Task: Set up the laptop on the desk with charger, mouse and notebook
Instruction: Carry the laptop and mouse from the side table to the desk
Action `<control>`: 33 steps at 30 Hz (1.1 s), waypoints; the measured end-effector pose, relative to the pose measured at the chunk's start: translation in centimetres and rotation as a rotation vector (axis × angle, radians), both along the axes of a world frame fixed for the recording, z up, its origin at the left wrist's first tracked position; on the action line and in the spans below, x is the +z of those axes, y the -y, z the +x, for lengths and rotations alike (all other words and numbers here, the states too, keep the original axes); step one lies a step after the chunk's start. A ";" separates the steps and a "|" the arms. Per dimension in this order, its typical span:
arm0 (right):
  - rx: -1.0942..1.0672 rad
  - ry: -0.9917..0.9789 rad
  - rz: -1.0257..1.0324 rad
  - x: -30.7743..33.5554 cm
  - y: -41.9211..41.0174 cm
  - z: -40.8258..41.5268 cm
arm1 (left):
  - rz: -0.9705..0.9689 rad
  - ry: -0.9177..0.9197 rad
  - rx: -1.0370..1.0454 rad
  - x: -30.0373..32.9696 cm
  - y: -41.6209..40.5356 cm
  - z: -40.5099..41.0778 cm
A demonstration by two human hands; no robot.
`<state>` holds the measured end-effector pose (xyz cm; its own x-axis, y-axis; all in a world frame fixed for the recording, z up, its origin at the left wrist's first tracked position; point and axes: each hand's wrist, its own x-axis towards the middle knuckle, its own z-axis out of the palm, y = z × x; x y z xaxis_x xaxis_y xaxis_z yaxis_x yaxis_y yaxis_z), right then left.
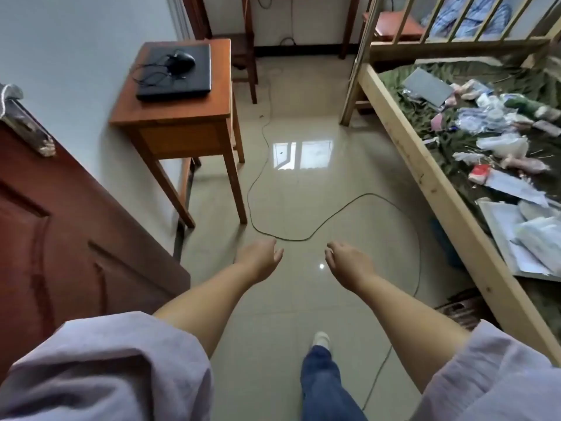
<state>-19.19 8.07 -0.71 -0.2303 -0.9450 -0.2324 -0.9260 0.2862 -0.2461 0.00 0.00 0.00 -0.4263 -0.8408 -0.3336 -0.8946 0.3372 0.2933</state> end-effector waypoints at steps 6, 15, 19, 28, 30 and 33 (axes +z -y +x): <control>0.006 -0.013 -0.004 -0.6 8.0 -7.0 | 0.005 -0.003 0.005 -0.7 8.1 -6.7; 0.062 -0.042 -0.024 1.0 24.1 -18.3 | 0.046 -0.057 0.207 1.0 22.6 -13.9; 0.125 -0.029 -0.049 1.0 32.6 -20.4 | 0.049 -0.079 0.260 0.5 29.7 -15.1; 0.253 -0.055 -0.046 1.2 56.1 -21.8 | 0.029 -0.155 0.371 1.9 49.7 -15.5; 0.290 -0.051 -0.059 1.9 61.6 -21.5 | 0.009 -0.169 0.406 2.9 54.0 -15.2; 0.361 -0.050 -0.066 2.8 68.5 -20.4 | -0.013 -0.212 0.492 4.0 58.8 -14.1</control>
<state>-39.61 -60.46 2.13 0.1115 -0.9799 -0.1652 -0.9758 -0.0766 -0.2047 -14.05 -58.84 3.97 -0.0382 -0.9619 -0.2708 -0.8693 -0.1016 0.4837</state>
